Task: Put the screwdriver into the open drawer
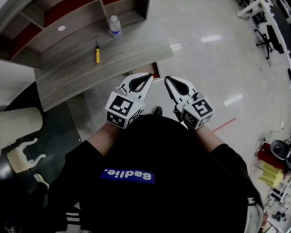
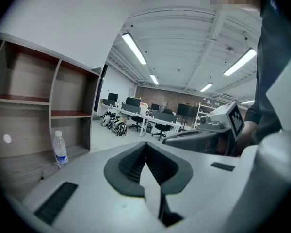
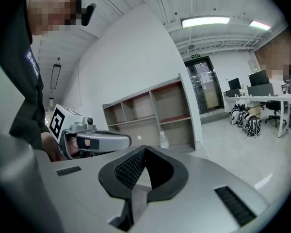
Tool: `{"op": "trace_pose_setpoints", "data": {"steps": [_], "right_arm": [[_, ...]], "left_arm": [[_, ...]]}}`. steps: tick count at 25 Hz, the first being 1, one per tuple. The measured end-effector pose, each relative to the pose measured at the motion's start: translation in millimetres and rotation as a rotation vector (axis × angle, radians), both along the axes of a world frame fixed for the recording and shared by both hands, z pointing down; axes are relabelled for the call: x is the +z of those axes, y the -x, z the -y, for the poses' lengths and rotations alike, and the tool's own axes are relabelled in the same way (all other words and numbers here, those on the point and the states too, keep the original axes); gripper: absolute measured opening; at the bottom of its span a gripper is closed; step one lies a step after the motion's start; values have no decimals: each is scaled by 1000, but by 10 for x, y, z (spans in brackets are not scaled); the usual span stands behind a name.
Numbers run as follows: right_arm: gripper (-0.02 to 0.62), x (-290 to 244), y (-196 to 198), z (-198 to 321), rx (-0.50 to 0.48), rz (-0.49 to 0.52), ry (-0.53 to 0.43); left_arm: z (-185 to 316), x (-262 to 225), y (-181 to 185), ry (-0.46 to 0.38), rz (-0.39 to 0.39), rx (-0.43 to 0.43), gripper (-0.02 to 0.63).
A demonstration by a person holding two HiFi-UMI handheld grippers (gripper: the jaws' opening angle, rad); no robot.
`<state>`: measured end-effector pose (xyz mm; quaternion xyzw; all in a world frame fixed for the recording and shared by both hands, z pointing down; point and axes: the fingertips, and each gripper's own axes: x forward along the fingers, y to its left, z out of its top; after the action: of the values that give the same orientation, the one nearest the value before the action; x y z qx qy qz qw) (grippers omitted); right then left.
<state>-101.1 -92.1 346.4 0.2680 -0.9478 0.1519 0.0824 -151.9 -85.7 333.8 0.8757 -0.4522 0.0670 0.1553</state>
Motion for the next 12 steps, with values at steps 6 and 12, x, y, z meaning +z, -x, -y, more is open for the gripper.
{"op": "trace_pose_setpoints", "data": {"steps": [6,12], "right_arm": [[28,4,-42,-23,13,-4,6],[28,8,-96,-66,28,-16,26]], "left_arm": [[-55,82,-36,17,-3,16,2],[-97,67,-85,14,-16,27,2]]}}
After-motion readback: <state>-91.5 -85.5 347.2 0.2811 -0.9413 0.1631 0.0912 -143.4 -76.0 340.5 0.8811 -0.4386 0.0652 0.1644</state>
